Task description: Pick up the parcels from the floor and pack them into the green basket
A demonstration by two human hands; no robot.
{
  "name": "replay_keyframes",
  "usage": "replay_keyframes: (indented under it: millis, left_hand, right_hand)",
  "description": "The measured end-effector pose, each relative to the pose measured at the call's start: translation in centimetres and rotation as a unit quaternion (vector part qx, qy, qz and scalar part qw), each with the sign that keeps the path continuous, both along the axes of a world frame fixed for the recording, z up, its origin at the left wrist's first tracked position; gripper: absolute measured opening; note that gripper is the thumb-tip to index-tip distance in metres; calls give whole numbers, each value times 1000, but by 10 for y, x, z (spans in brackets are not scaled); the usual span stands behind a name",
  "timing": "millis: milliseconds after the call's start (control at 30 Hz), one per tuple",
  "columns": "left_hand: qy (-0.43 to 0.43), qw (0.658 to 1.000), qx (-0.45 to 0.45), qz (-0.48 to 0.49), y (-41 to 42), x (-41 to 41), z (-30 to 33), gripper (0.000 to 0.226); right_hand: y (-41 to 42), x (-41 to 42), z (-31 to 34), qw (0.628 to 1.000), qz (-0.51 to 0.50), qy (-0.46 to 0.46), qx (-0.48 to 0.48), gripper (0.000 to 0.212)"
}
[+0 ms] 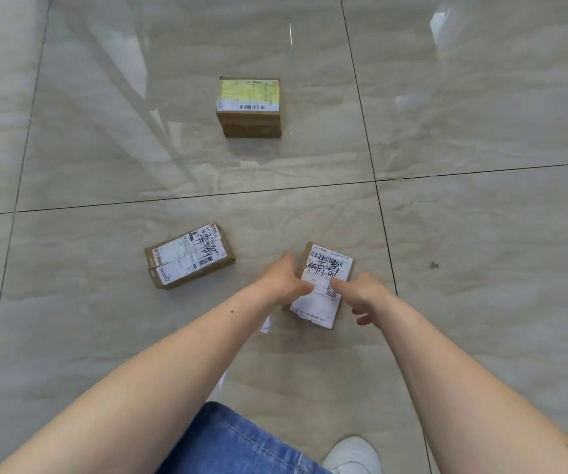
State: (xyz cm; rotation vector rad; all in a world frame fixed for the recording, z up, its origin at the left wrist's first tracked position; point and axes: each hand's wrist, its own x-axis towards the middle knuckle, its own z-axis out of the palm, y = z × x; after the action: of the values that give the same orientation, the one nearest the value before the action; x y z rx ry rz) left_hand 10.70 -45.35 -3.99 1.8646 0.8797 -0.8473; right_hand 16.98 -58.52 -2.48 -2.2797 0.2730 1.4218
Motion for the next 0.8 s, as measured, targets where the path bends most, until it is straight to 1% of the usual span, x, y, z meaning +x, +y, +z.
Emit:
replay_keyframes:
  millis: [67,167,300,400,467,567,800]
  left_hand:
    - [2,1000,-12,-10,0,-2,-17,52]
    - [-11,999,-33,-3,-2,-5,-26,37]
    - [-37,998,-44,4,-3,-5,-20,28]
    - [-60,997,-50,25,0,1,-2,24]
    - [-71,996,-48,38,4,7,23,26]
    - [-89,994,-43,49,8,12,73,33]
    - [-131,985,-19,113,20,10,217,36]
  right_hand:
    - [1,0,-13,1000,8,9,3,34]
    - [0,-4,-25,1000,16,2,10,30]
    - [0,-2,-23,999,19,-22,13,25]
    - [2,6,-5,999,9,-43,22,25]
    - [3,15,17,998,2,-62,30,26]
    - [8,25,66,996,-4,-83,38,24]
    - [27,36,213,990,31,-139,24,35]
